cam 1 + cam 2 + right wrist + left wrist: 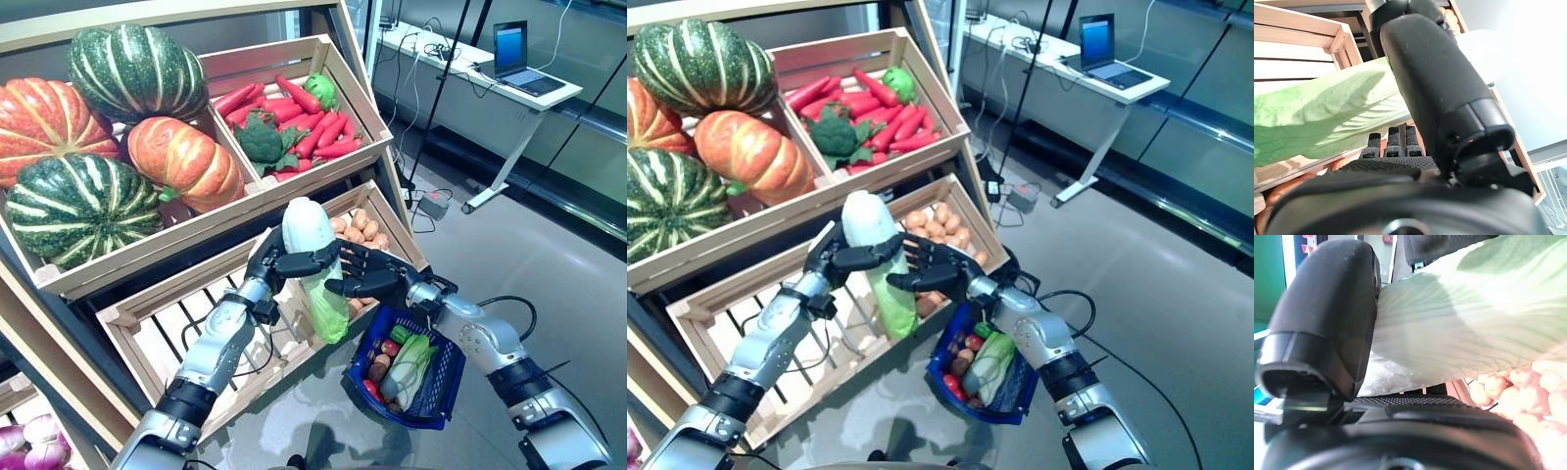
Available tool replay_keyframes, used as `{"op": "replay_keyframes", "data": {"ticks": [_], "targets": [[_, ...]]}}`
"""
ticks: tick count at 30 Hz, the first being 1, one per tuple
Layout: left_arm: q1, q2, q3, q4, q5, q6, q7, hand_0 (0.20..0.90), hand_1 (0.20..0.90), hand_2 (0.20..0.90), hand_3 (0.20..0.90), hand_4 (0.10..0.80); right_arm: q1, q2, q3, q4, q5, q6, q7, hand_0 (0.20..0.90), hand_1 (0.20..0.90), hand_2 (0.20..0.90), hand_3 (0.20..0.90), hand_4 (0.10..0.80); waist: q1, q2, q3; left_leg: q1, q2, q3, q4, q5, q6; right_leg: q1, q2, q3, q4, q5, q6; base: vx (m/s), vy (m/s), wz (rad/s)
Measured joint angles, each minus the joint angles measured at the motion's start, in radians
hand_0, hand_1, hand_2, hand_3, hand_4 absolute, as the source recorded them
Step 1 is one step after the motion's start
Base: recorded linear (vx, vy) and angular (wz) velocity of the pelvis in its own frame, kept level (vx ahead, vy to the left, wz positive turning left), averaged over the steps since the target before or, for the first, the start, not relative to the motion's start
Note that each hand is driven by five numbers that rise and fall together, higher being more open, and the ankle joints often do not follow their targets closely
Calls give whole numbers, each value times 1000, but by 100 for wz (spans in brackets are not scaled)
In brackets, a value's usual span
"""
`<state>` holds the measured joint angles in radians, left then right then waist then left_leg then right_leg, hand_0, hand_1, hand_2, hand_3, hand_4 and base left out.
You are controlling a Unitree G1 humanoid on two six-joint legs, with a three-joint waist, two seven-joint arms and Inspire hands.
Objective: Put vegetables into the basket
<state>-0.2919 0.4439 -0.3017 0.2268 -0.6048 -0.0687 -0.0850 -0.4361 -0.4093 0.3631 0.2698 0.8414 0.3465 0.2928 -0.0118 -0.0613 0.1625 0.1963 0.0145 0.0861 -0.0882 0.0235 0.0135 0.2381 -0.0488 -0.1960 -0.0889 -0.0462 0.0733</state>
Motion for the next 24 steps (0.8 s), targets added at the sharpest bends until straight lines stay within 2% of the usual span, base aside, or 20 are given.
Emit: {"op": "replay_keyframes", "data": {"ticks": [13,24], "targets": [[0,2,-10,-34,0,40,5,300,300,300,300,400,-7,39,17,81,29,36,-10,900,900,900,900,800,1,0,-2,2,0,1,0,1,-1,1,0,2,0,1,-1,8,-1,0],[0,4,-43,-54,0,81,33,300,300,300,300,400,-31,69,43,162,31,101,-9,900,900,900,900,800,1,0,-17,3,1,1,0,2,-1,1,0,3,0,1,-1,0,0,0]]}}
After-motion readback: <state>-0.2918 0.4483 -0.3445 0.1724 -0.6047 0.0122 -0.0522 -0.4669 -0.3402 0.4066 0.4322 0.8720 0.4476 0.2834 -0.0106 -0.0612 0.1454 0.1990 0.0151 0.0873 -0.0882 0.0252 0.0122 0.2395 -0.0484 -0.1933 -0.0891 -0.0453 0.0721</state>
